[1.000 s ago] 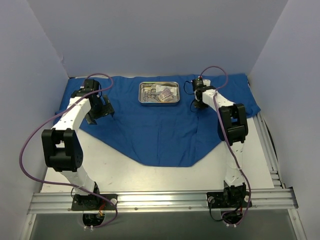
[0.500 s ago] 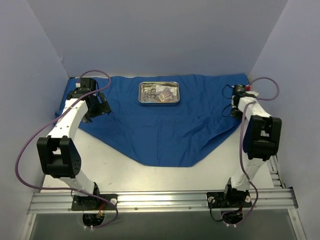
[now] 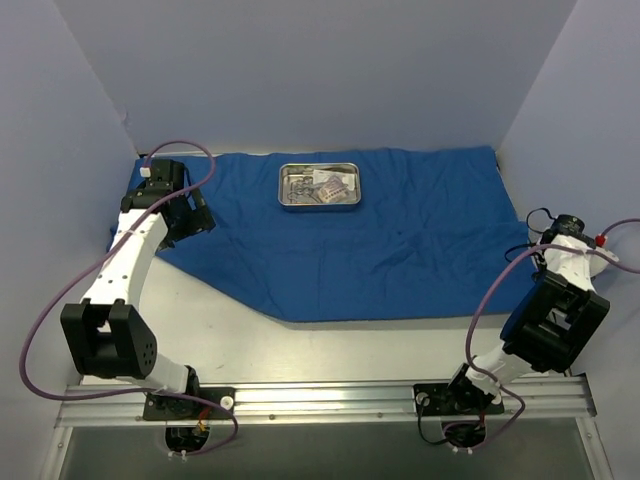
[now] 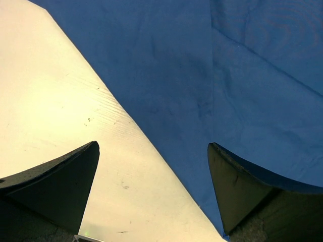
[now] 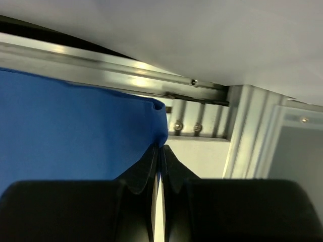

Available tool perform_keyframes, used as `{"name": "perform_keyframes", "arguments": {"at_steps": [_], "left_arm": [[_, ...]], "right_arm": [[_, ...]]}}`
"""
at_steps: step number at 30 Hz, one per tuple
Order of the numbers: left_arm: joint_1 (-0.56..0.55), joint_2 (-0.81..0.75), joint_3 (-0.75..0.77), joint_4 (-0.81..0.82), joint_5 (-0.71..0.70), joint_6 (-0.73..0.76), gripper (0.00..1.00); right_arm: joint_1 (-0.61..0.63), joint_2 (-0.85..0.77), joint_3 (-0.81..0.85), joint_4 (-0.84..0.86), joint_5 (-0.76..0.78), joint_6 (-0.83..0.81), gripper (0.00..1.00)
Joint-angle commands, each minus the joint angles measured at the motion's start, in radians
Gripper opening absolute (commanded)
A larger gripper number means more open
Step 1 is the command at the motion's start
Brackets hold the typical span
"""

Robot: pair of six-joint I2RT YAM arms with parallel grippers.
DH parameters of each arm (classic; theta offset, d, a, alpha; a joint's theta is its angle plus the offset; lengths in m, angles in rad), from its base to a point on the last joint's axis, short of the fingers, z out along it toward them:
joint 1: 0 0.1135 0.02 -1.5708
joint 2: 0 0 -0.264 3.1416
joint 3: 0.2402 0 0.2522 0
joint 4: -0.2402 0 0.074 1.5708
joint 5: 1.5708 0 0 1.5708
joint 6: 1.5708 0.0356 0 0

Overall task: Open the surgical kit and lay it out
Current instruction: Smooth out the surgical kit at the center of the board.

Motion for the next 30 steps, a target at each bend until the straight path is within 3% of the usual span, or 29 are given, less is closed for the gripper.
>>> {"name": "perform_keyframes", "arguments": {"at_steps": [1,9,13,14,16,19,25,30], "left_arm": [[-0.003,-0.064,-0.014,-0.015,-0.032,0.016,0.98],[-0.004,-0.112,-0.071,-0.026,-0.055,0.015,0.98],[-0.006,-0.112,-0.079,-0.029,-0.053,0.013,0.98],[-0.006,-0.109,-0.079,-0.028,-0.052,0.013,0.98],[-0.006,-0.100,-0.079,-0.023,-0.044,0.013,0.98],[-0.007,-0.082,-0.079,-0.020,-0.040,0.009,0.97],[-0.007,0.006,-0.034,-0.015,-0.023,-0.045,0.96],[-0.007,0.147,0.085,-0.038,-0.075,-0.137,0.96]], "right_arm": [[-0.044,0.012,0.007,-0.070,0.139,0.016,0.00],[-0.090,0.099,0.033,-0.114,0.126,0.011,0.01],[-0.043,0.101,0.077,-0.171,0.037,0.039,0.21],[-0.017,0.081,0.090,-0.176,0.004,0.047,0.33],[0.099,0.041,0.099,-0.173,-0.037,0.068,0.51],[0.283,0.004,0.116,-0.158,-0.091,0.113,0.64],[0.643,0.003,0.127,-0.049,-0.183,0.072,0.68],[0.828,0.016,0.065,0.083,-0.300,-0.066,0.68]]}}
